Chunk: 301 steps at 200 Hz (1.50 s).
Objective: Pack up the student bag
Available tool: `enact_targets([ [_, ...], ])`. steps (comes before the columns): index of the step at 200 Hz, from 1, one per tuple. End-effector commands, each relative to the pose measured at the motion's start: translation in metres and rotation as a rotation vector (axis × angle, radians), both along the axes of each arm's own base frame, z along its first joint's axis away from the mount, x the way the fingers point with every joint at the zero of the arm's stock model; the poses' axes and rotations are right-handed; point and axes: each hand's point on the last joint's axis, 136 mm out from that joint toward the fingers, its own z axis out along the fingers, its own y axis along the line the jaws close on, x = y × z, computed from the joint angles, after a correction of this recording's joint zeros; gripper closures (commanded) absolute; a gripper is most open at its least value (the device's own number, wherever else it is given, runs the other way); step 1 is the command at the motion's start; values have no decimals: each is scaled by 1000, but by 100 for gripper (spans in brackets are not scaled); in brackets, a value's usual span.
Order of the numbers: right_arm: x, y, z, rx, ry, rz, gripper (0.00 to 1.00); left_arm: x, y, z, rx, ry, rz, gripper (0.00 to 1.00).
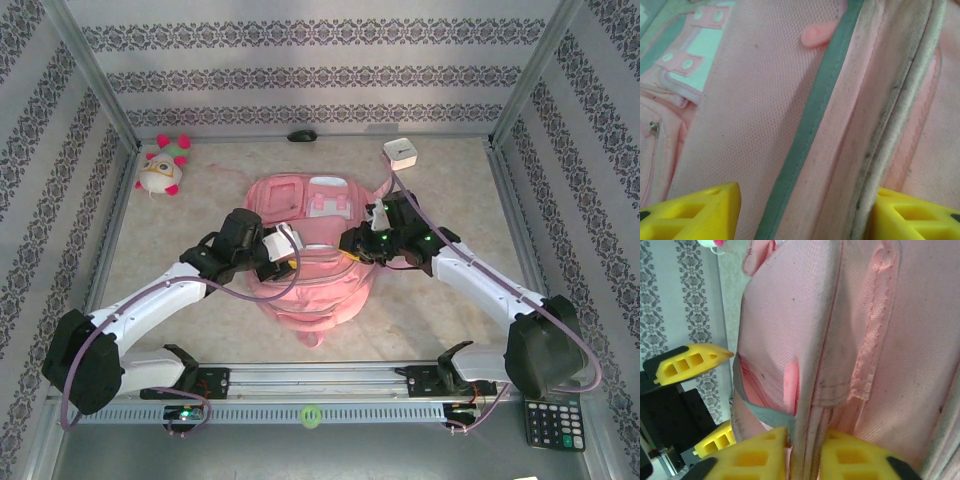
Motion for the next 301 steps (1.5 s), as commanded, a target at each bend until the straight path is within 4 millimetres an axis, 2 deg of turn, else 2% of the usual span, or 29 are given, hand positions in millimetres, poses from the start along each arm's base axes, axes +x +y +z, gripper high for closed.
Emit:
enact_targets([
  [1,5,-7,22,-28,-91,41,65,34,-7,46,-111,-141,109,50],
  [24,14,-35,20,-99,-110,0,56,39,-11,47,-126,-126,122,53],
  [40,23,-75,9,-230,-118,-55,51,44,-11,48,-134,-120,142,55],
  [79,41,-201,-47,-668,-23,-157,43,47,-15,58,-158,-113,147,80],
  [89,45,-224,-62,-720,21,-158,41,45,-16,64,-174,-107,142,82],
  [103,50,-243,-80,-758,84,-142,37,45,-17,71,-200,-103,148,84],
  [123,59,-254,-101,-781,135,-98,36,42,-19,81,-236,-106,149,84],
  [144,70,-249,-117,-743,164,-61,36,43,-17,87,-251,-110,160,84],
  [183,90,-250,-133,-748,179,-29,35,44,-17,88,-255,-107,167,85],
  [215,90,-268,-154,-857,237,-1,37,44,-16,89,-257,-108,175,85],
  [236,86,-271,-163,-882,252,22,37,44,-16,91,-258,-107,176,85],
  [246,86,-271,-166,-888,255,35,40,43,-16,93,-261,-109,175,86],
  [273,90,-266,-158,-867,214,24,56,43,-16,96,-269,-108,177,86],
  [291,90,-258,-135,-839,151,8,60,43,-17,97,-278,-90,182,86],
  [301,89,-252,-115,-824,96,-9,60,42,-18,98,-289,-73,188,86],
])
